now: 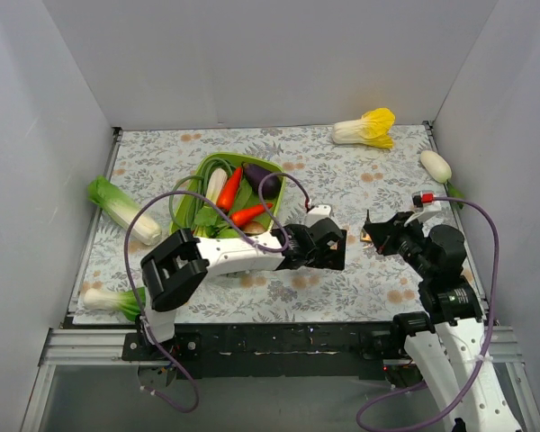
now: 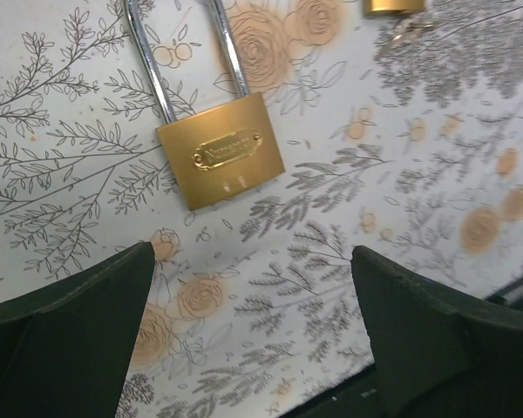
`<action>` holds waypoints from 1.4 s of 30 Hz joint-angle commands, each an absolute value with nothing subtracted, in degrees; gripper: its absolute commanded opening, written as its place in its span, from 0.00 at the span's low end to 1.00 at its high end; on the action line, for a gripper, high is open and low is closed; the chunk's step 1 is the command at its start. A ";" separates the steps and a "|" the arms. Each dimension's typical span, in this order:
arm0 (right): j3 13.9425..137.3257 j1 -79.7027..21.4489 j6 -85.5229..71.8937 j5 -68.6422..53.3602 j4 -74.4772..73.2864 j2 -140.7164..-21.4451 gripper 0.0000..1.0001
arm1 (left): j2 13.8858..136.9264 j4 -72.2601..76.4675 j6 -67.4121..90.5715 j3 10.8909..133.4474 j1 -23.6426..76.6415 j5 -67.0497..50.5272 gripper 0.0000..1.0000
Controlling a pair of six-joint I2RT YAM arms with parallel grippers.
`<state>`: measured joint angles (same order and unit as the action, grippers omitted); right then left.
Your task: Unlock with the key
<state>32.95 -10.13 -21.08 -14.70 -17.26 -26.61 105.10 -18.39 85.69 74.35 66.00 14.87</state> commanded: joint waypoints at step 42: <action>33.14 -9.84 -25.58 -18.72 -15.47 -19.25 0.01 | 131.04 -42.54 81.82 103.98 63.63 19.95 0.71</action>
